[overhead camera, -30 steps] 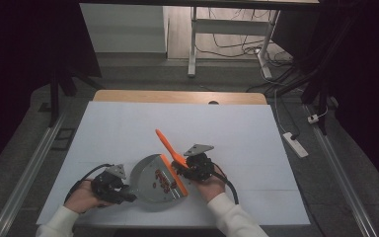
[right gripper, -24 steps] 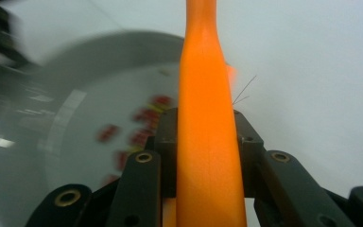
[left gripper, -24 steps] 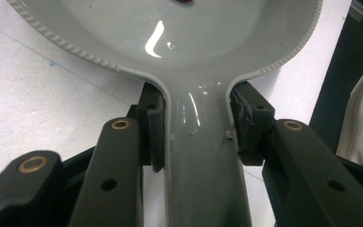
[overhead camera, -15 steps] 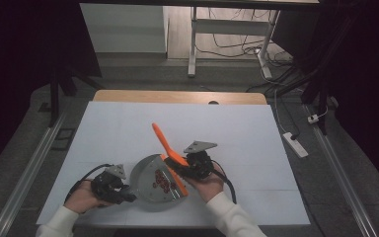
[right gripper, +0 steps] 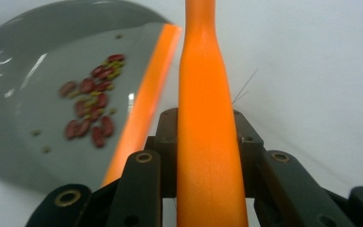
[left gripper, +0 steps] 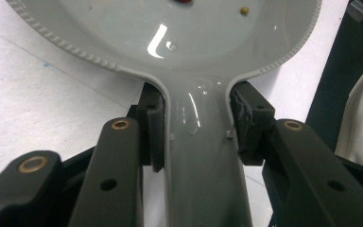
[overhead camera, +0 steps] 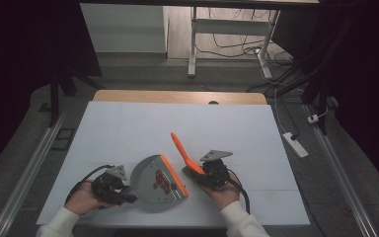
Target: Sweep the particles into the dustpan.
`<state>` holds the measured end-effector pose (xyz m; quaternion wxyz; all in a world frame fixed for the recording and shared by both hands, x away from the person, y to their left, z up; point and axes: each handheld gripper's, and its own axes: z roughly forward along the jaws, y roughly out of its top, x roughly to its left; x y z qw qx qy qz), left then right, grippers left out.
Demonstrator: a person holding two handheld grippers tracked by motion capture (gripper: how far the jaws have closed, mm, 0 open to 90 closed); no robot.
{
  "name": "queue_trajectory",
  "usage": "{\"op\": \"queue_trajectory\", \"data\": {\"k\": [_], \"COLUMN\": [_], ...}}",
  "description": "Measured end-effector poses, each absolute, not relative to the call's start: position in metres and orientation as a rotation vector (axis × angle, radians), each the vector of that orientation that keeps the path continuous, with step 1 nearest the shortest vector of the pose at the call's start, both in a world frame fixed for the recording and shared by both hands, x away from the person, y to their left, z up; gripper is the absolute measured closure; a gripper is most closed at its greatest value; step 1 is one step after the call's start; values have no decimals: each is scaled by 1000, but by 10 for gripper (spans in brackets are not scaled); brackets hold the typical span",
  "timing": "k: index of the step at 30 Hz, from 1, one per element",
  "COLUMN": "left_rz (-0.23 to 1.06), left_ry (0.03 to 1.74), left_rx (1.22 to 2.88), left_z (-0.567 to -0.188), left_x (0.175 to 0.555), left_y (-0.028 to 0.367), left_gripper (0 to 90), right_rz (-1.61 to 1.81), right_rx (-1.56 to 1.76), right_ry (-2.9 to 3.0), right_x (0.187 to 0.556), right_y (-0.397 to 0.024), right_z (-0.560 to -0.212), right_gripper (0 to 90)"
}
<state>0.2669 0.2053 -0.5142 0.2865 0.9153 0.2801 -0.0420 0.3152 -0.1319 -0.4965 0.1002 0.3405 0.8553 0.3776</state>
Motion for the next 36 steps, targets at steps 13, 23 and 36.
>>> {"op": "queue_trajectory", "data": {"k": [13, 23, 36], "left_rz": [-110, -85, -31], "left_ry": [755, 751, 785], "left_rx": [2442, 2416, 2349], "left_z": [-515, -518, -517], "left_x": [267, 269, 271], "left_y": [205, 205, 209], "left_gripper": [619, 619, 620], "right_rz": [1215, 1290, 1267], "right_rx": [954, 973, 999], "right_ry": [2590, 2491, 2427], "right_x": [292, 301, 325], "right_y": [-113, -132, -176], "right_z": [-496, -479, -472], "right_gripper": [697, 696, 696]}}
